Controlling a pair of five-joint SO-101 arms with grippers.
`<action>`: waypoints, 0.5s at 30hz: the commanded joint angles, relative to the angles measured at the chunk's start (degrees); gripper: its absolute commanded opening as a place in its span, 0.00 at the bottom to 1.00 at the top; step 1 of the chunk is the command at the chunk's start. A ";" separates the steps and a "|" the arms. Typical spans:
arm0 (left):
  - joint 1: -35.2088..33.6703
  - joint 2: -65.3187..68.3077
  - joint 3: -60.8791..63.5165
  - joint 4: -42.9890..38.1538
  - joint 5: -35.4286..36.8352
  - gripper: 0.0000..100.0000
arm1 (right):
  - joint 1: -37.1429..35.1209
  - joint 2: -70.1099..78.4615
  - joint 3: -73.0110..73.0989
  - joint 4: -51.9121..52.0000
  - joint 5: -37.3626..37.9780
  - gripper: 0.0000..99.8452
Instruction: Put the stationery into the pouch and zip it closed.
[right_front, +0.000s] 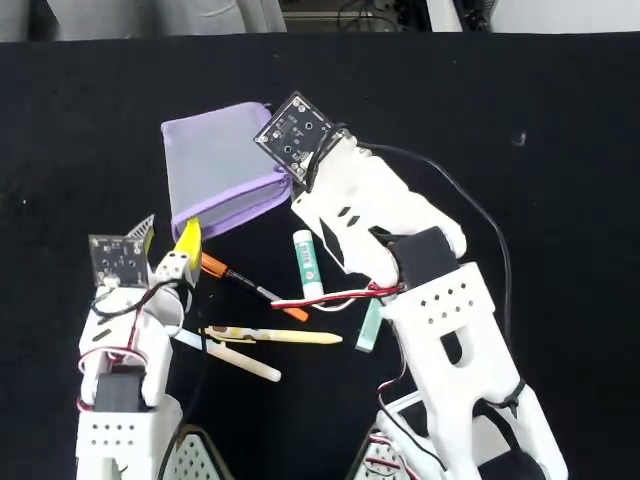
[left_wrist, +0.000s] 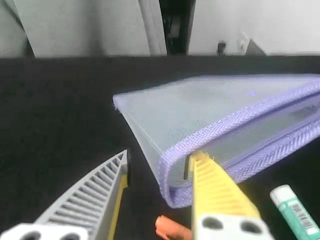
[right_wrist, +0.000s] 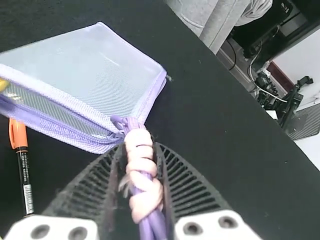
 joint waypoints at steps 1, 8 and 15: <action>-0.57 9.49 -8.57 -0.88 2.81 0.20 | -0.97 -2.77 -0.57 0.18 0.18 0.01; -0.66 39.03 -17.89 -13.71 4.13 0.20 | -0.97 -2.77 -0.57 0.18 0.18 0.01; -1.01 46.07 -15.96 -29.10 4.13 0.20 | -0.88 -2.77 -0.57 0.09 0.18 0.01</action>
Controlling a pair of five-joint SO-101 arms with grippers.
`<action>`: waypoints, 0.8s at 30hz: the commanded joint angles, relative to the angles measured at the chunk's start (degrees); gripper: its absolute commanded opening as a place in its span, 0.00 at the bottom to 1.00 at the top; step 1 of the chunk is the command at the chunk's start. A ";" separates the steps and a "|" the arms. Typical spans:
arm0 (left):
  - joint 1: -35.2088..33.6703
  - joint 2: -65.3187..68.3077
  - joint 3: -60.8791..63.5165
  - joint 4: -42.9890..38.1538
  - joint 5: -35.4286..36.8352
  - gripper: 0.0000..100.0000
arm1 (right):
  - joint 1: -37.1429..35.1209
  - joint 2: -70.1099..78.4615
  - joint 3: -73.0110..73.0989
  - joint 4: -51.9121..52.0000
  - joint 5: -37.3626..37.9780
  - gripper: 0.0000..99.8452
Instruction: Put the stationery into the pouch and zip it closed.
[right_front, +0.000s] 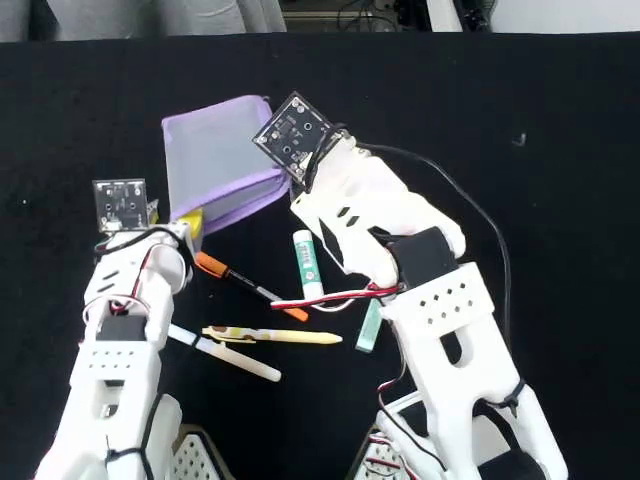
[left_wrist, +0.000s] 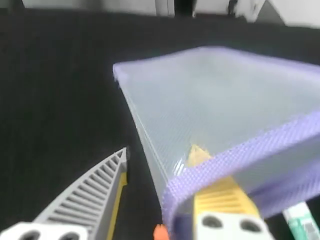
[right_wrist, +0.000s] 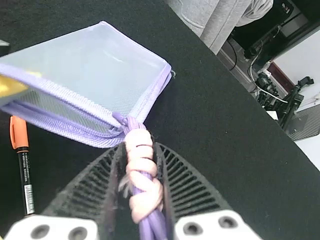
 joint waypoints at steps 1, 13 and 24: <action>-0.22 1.05 -1.63 -5.89 0.44 0.17 | -0.79 -2.77 -0.57 0.09 0.18 0.01; 1.71 1.05 -4.88 -6.15 0.44 0.03 | -0.88 -2.68 -0.48 0.18 0.09 0.29; 1.36 1.67 -25.10 15.56 4.22 0.03 | -4.22 -13.05 -0.92 7.12 0.09 0.35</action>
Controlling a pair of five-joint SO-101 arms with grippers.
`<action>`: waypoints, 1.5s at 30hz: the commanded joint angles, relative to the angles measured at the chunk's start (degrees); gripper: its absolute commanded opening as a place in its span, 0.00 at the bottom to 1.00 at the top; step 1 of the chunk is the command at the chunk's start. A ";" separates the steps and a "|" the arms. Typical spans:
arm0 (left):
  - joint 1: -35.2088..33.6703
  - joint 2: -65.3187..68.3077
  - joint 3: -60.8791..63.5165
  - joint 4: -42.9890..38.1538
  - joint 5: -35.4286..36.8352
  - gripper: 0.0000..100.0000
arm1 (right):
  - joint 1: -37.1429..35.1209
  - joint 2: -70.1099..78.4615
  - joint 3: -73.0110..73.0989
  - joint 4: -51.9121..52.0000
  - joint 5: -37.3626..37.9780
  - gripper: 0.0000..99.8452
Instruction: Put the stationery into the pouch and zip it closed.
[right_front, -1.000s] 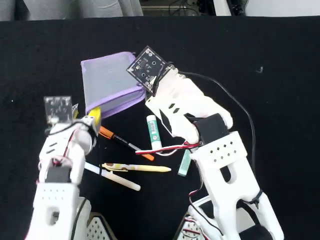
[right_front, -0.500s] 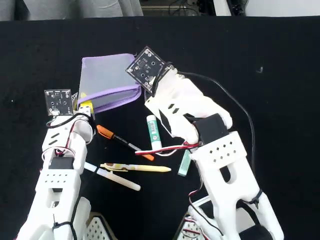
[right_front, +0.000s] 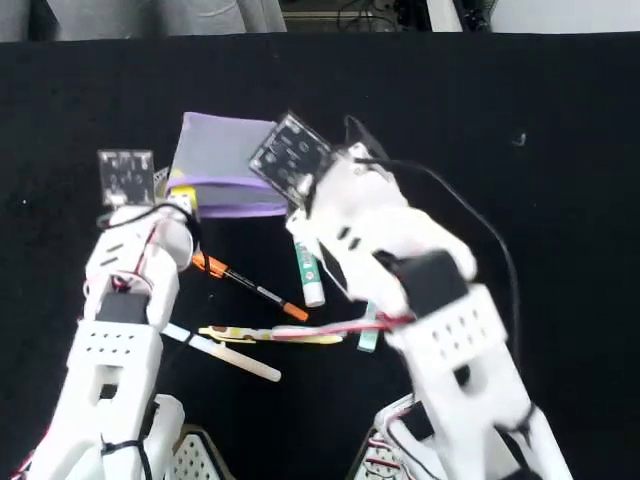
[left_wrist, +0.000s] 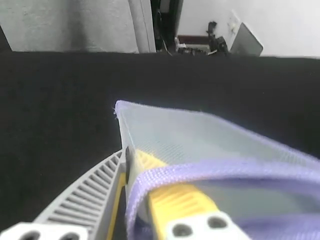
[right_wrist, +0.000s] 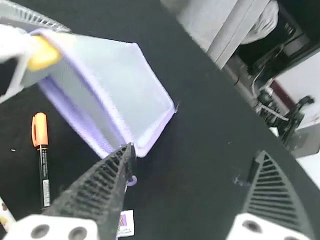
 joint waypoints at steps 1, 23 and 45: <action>-3.12 0.09 -13.41 8.79 4.92 0.03 | -0.88 -6.46 -0.92 2.55 0.09 0.35; -37.76 31.30 -50.68 28.31 8.79 0.03 | -10.90 21.49 -2.24 -4.04 -3.69 0.35; -43.91 37.80 -55.43 28.22 8.79 0.03 | -17.23 64.75 -17.98 -12.31 -3.60 0.35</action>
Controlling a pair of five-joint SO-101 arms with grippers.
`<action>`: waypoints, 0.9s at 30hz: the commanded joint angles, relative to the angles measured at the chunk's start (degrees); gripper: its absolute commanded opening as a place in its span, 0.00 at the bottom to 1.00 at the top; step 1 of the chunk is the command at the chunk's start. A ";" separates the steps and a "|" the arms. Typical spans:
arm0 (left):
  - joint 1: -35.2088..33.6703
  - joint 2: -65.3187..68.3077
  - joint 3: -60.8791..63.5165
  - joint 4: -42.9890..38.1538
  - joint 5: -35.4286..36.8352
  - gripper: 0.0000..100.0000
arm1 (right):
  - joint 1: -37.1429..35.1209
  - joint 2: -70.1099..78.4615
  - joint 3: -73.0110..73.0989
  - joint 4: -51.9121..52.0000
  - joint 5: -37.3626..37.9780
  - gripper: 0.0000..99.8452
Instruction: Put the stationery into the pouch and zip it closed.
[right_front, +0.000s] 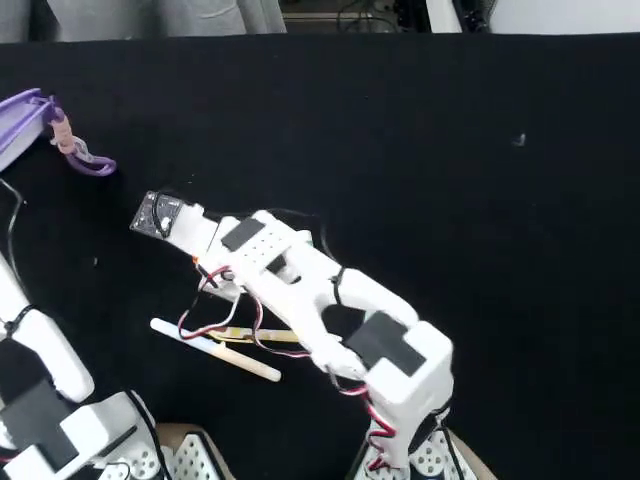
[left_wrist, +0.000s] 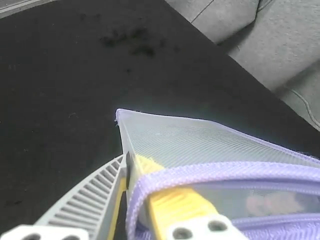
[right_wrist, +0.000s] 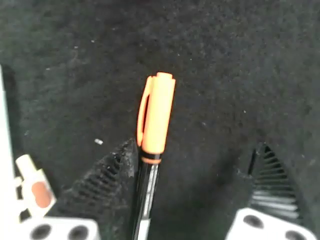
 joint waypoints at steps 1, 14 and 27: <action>-0.40 -0.44 -3.38 -0.09 0.53 0.03 | 0.44 2.07 -5.32 -0.26 -0.09 0.35; 3.91 -0.97 -3.21 0.44 0.53 0.03 | 4.75 7.16 -18.51 11.43 0.00 0.02; 23.16 -0.35 -20.18 18.81 0.18 0.03 | 19.78 -15.60 -17.27 14.59 -0.26 0.01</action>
